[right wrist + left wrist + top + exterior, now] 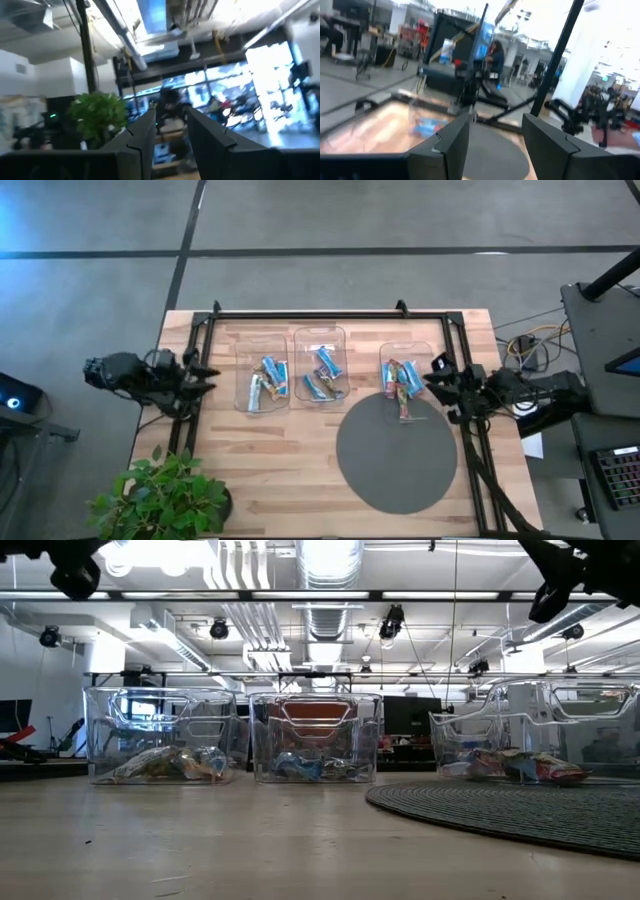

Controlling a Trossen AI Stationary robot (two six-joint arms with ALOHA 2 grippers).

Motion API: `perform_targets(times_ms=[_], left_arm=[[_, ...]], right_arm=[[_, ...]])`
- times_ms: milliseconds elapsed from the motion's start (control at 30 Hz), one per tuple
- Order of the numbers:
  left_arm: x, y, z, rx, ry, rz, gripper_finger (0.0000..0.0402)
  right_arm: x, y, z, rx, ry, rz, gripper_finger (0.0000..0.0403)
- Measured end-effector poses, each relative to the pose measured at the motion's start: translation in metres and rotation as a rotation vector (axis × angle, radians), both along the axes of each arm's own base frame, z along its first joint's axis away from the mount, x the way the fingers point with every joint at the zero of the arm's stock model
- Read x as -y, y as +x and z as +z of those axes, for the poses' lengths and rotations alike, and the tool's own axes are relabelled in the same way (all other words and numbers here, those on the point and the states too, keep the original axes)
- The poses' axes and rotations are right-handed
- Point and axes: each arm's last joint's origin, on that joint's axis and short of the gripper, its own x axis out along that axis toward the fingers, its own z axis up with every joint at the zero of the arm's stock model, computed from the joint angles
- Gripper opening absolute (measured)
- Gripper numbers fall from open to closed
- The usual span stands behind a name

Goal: Pick and place Granola Bars by type
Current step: Return to Home Position

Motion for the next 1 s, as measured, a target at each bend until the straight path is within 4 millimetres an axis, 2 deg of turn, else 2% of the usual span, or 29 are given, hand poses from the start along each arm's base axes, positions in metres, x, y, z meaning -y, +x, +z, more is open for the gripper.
perform_targets(times_ms=[233,467,700,767,833,933,1000], left_arm=[[0.009,0.026,-0.036,0.013,-0.014,0.032,0.0168],[0.014,0.041,-0.062,0.097,-0.032,0.034,0.0168],[0.018,0.052,-0.098,0.091,-0.024,0.040,0.0168],[0.016,0.053,-0.103,0.035,-0.024,0.112,0.0168],[0.010,0.053,-0.111,-0.040,-0.056,0.284,0.0168],[0.003,0.051,-0.113,-0.021,-0.203,0.563,0.0168],[0.000,0.048,-0.113,0.014,-0.278,0.677,0.0168]], right_arm=[[0.005,-0.004,-0.003,-0.024,0.058,-0.155,0.0107],[0.000,-0.004,-0.003,-0.018,0.028,0.026,0.0099],[0.000,-0.002,-0.005,-0.046,0.050,0.033,0.0101],[0.000,-0.002,-0.006,-0.052,0.039,0.028,0.0103],[0.000,-0.002,-0.006,-0.057,0.040,0.028,0.0105],[0.000,-0.002,-0.007,-0.069,0.054,0.035,0.0103],[0.000,-0.002,-0.007,-0.070,0.053,0.035,0.0100]])
